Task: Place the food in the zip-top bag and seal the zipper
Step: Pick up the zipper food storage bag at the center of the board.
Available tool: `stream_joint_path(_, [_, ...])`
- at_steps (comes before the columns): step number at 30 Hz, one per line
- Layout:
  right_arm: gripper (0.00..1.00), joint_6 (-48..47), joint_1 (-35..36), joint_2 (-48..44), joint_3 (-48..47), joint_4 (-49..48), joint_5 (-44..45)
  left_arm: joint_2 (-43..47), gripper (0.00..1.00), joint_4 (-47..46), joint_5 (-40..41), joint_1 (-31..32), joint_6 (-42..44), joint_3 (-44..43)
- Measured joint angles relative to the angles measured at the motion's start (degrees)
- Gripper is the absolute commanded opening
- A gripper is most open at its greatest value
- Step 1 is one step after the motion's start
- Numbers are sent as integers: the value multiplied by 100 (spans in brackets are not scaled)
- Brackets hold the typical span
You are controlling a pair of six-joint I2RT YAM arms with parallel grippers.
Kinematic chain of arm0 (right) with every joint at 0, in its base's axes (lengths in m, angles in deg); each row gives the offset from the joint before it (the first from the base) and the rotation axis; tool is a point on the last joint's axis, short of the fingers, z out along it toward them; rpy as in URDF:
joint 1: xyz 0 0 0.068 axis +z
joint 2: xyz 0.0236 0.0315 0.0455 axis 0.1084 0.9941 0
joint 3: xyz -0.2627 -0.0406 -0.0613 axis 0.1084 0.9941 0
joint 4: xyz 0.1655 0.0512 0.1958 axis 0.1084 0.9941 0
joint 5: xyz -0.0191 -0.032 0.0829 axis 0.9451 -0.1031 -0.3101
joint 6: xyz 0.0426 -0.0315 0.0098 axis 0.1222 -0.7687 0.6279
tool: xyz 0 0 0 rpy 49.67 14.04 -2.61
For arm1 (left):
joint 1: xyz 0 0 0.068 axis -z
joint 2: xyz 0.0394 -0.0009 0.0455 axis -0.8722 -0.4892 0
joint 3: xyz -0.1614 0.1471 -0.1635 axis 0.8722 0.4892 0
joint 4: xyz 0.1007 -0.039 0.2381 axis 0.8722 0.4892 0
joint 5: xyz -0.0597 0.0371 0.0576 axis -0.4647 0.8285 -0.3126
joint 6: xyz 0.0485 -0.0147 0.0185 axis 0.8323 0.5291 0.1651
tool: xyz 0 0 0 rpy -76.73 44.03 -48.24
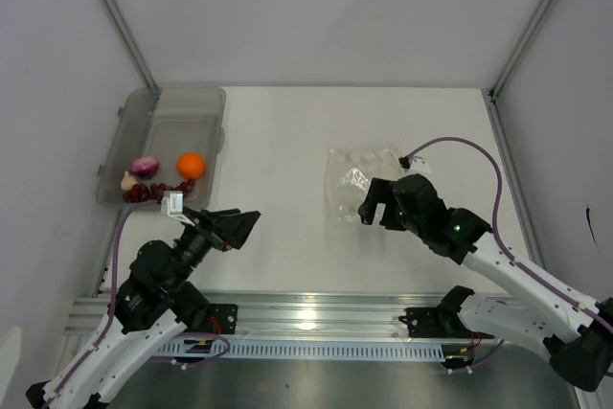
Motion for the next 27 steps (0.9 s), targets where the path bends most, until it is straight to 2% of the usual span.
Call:
stream_joint_path(4, [99,-166,-50,1014,-708,262,243,-28,100,474,188,0,35,-177])
stream_joint_path(9, [100,-579,-304,1982,-1331,258,144,-109,100,826,308,0,133,-463])
stream_joint_path(13, [100,-820,-330,2944,-2271,431,334,-118,100,955,326,0,175,-503])
stream_joint_path(21, [100,-1088,317,5010,-4319,1231,1635,-13,99,1054,273,0,310,-503])
stream_joint_path(27, [99,-1106,682,6347,-5687,2072,2262,-7,100,1064,168,0,356,-503])
